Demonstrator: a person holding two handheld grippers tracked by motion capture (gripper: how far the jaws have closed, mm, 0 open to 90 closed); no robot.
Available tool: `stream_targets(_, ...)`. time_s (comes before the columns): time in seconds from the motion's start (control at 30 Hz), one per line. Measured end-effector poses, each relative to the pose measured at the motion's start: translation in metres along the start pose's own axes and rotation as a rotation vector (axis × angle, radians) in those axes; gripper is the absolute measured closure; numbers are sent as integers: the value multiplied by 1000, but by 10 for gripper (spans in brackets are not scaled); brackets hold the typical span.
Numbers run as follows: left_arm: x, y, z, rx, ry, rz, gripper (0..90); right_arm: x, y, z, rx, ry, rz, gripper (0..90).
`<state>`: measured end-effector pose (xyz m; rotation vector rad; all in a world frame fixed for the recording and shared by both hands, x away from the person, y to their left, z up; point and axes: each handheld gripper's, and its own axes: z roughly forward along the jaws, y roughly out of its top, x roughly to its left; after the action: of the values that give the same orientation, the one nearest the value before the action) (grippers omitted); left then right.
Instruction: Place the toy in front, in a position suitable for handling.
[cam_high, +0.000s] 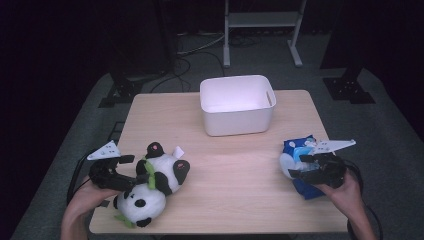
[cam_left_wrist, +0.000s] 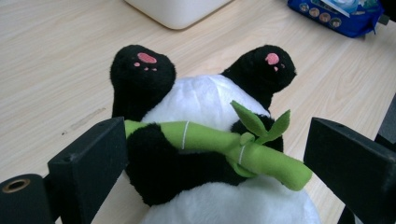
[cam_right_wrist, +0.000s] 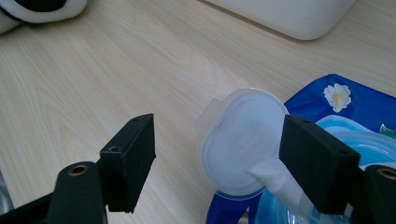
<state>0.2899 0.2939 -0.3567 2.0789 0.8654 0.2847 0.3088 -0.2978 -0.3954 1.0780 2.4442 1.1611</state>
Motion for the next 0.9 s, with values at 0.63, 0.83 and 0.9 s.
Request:
stream_targets(0.63, -13, -4, 45, 168, 68, 79, 9, 8, 4, 8, 14, 12, -31, 257)
stream_targets(0.83, -12, -3, 48, 182, 144, 107, 118, 10, 5, 9, 12, 15, -39, 257)
stream_targets(0.9, -11, -3, 46, 172, 147, 96, 143, 9, 5, 8, 10, 16, -36, 257)
